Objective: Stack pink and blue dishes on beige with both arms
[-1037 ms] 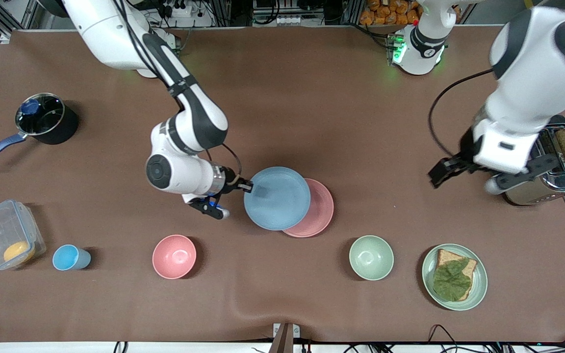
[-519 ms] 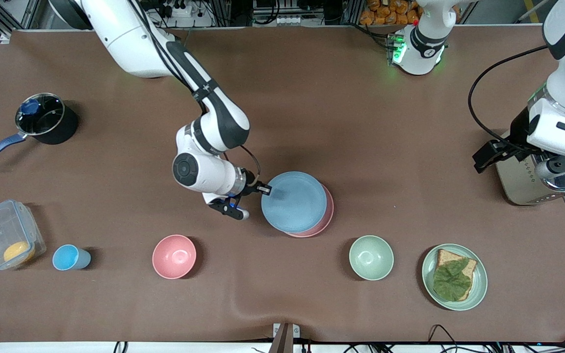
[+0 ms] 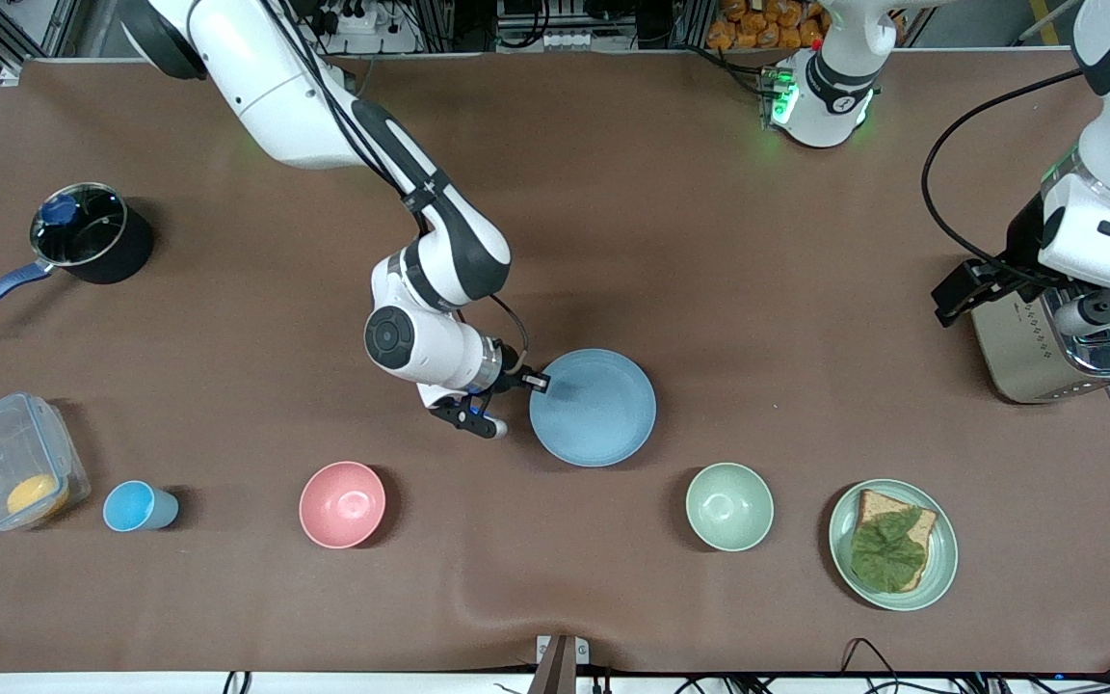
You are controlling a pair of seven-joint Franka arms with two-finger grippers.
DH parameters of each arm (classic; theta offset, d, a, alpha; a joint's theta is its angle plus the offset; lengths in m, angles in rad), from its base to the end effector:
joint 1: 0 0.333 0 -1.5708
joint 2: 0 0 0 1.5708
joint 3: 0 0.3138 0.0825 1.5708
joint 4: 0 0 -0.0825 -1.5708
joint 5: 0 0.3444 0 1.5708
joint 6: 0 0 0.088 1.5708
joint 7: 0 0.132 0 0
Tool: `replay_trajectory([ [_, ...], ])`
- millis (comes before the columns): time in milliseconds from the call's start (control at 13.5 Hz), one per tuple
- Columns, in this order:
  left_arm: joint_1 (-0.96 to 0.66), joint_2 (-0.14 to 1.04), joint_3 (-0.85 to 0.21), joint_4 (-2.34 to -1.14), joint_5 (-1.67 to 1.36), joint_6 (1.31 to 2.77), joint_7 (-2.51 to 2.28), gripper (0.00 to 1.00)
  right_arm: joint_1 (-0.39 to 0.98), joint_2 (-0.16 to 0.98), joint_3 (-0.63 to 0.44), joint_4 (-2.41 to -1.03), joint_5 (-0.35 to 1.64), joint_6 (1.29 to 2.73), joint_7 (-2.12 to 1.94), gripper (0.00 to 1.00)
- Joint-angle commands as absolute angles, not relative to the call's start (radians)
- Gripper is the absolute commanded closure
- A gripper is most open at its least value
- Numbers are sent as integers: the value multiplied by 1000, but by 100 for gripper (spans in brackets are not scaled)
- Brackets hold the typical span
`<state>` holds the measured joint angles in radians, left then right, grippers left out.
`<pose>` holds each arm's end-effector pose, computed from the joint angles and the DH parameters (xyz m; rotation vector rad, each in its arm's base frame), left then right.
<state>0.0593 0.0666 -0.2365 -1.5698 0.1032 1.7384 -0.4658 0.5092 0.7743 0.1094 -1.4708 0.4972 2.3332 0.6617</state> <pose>0.5470 -0.0817 0.5794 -3.0560 -0.4275 -0.1947 0.5701 0.4089 0.2323 -2.6624 0.5547 0.2771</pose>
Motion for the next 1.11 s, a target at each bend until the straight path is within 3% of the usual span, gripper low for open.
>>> replay_trajectory([
  [0,57,84,-216,-1524,94,1718,-396,0,537,799,98,-1434,502,2342,670,91],
  [74,58,92,-216,-1507,94,1717,-364,0,541,798,98,-1436,486,2347,670,50],
  [148,84,95,-216,-1506,94,1718,-347,0,541,795,98,-1440,463,2353,672,0],
  [444,133,97,-219,-1503,92,1717,-262,0,514,755,95,-1445,417,2317,661,0],
  [667,137,98,-218,-1502,89,1713,-262,0,436,680,77,-1436,289,2136,602,0],
  [1037,135,98,-219,-1502,87,1712,-262,0,217,560,75,-1448,241,1877,231,0],
])
